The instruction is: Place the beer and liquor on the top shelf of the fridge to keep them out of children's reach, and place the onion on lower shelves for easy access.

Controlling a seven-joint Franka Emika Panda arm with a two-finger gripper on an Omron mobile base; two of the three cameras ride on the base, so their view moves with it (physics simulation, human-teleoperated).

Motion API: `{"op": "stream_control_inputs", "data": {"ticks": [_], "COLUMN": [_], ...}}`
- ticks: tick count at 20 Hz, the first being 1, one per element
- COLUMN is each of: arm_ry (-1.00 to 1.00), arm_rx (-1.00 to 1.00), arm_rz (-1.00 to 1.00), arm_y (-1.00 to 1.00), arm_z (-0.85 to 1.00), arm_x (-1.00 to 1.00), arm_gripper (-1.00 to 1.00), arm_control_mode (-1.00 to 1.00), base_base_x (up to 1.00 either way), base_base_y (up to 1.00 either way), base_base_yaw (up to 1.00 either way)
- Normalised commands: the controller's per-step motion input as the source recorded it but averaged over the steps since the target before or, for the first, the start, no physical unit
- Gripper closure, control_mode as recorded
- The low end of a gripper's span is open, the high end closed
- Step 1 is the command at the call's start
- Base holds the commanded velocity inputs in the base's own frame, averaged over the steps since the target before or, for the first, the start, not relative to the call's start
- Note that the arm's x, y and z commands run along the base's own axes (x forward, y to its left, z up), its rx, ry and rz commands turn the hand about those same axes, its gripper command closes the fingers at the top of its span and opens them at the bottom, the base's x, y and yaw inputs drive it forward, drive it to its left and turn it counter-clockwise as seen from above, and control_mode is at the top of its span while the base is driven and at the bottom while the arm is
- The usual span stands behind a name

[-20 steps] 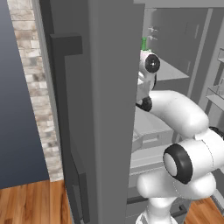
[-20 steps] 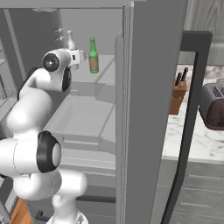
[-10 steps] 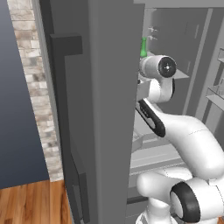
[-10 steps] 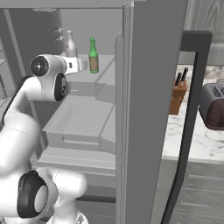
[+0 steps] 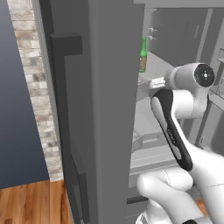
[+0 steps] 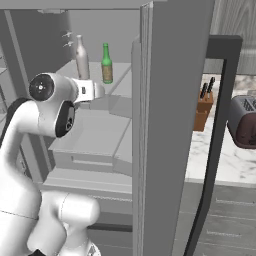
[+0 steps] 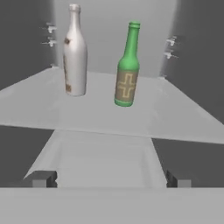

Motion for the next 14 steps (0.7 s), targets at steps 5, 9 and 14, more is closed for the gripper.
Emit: {"op": "stream_control_inputs", "data": {"ticks": [5,9,14], "arm_ry": [0.12,0.30,0.33], "arm_rx": [-0.01,-0.10,-0.10], "arm_rz": [0.03,0.00,0.00], "arm_y": [-0.06,0.00,0.00], "arm_z": [-0.44,-0.27,-0.03], "arm_x": [-1.00,-0.85,-0.65], "arm_gripper": [-1.00,-1.00,-1.00], "arm_control_mode": [-1.00,-1.00,-1.00], "base_base_x": [0.00,0.00,0.00], "base_base_y": [0.00,0.00,0.00], "base_base_yaw": [0.00,0.00,0.00]}}
